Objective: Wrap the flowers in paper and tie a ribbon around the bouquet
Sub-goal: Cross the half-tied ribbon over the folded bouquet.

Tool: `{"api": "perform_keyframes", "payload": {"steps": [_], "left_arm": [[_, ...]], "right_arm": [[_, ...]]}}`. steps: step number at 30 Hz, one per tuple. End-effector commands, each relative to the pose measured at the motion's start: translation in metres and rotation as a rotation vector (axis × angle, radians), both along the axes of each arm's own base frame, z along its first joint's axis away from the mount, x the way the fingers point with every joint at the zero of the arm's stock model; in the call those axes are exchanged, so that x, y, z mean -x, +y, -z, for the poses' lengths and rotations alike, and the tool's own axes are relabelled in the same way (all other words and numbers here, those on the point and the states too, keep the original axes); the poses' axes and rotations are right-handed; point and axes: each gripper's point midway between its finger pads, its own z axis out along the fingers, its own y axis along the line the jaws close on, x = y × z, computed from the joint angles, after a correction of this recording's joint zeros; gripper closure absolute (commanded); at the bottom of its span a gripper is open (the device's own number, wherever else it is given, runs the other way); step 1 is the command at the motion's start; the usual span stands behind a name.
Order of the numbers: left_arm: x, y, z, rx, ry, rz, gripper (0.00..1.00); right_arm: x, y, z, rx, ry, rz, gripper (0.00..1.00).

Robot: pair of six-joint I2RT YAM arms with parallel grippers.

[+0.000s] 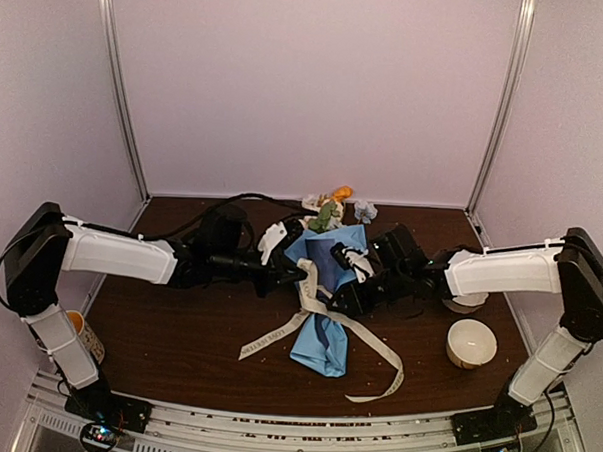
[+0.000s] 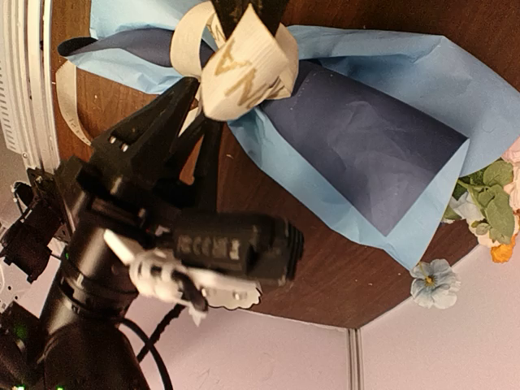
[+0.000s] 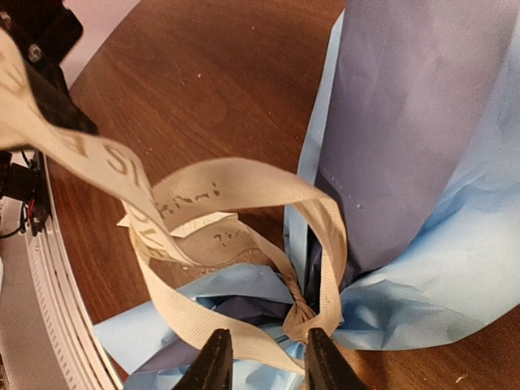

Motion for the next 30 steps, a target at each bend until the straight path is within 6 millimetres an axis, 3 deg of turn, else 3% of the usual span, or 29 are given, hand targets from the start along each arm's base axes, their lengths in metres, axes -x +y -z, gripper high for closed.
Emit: {"api": "perform_keyframes", "payload": {"steps": [1, 6, 10, 24, 30], "left_arm": [[0.005, 0.000, -0.021, 0.049, -0.074, 0.034, 1.00], [0.007, 0.000, -0.025, 0.052, -0.096, 0.037, 1.00], [0.007, 0.000, -0.027, 0.055, -0.098, 0.039, 1.00], [0.006, 0.000, -0.023, 0.044, -0.089, 0.035, 1.00], [0.006, 0.000, -0.021, 0.041, -0.086, 0.035, 1.00]], "right_arm": [[-0.020, -0.003, -0.051, -0.095, -0.072, 0.014, 0.64], [-0.037, 0.002, -0.054, -0.061, -0.082, -0.014, 0.63], [-0.041, 0.009, -0.040, -0.025, -0.040, -0.038, 0.63], [-0.038, 0.013, 0.002, 0.076, -0.013, -0.041, 0.63], [-0.034, 0.013, 0.009, 0.094, -0.003, -0.049, 0.67]]}}
